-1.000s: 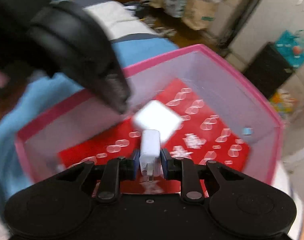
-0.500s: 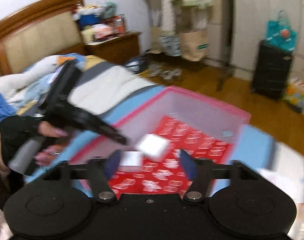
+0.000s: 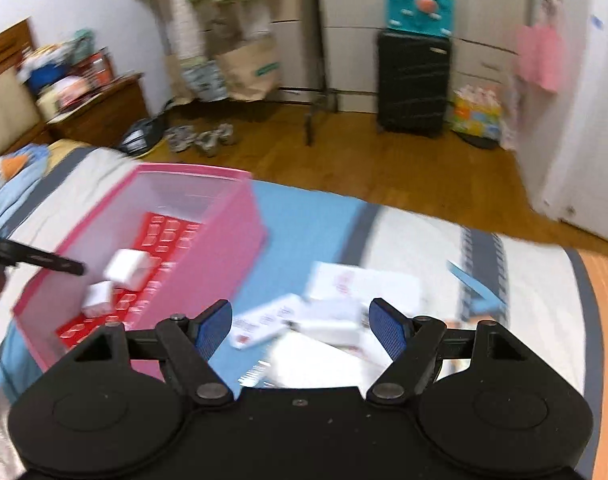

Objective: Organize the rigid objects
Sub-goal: 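Move the right gripper back to the white power bank, then grasp the white air-conditioner remote with the right gripper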

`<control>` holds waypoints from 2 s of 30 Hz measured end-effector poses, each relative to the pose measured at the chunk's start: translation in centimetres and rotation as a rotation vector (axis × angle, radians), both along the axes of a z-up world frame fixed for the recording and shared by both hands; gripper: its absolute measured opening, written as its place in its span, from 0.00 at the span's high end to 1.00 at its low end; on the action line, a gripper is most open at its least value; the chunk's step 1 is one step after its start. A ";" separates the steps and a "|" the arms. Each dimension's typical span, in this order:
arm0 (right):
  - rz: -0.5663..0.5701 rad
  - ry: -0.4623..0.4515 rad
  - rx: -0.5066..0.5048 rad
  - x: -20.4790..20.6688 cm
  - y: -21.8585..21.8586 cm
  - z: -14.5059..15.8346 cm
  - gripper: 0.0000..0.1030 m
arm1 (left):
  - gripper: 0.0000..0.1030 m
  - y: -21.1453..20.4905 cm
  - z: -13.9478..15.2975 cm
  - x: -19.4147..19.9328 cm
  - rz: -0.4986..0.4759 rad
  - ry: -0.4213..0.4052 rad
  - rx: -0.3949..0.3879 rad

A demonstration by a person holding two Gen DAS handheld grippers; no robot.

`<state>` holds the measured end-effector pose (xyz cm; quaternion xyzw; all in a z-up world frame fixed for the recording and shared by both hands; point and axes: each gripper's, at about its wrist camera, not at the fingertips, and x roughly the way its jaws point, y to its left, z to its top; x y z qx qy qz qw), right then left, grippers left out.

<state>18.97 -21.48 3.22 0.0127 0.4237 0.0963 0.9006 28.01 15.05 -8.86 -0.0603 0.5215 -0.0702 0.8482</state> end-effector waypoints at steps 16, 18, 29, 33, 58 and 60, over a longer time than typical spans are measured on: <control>0.409 0.031 -0.392 0.5 2.6 -9.9 0.20 | 0.92 -0.1 0.4 -0.3 -0.003 -0.027 0.002; 0.423 0.040 -0.463 0.7 2.8 -11.0 0.16 | 0.92 -0.2 0.3 -0.3 -0.003 -0.033 0.007; 0.348 0.080 -0.449 -0.4 3.1 -10.8 0.30 | 0.92 -0.2 0.5 -0.3 0.019 -0.038 -0.008; 0.279 0.123 -0.315 -0.5 2.8 -9.9 0.37 | 0.92 -0.2 0.5 -0.3 0.019 -0.035 -0.011; 0.000 0.213 0.149 0.3 -2.3 -7.8 0.79 | 0.93 -0.8 0.1 -0.8 -0.019 -0.038 0.024; -0.009 0.211 0.165 -0.2 -2.6 -7.4 0.79 | 0.93 -0.8 0.1 -0.8 -0.025 -0.033 0.027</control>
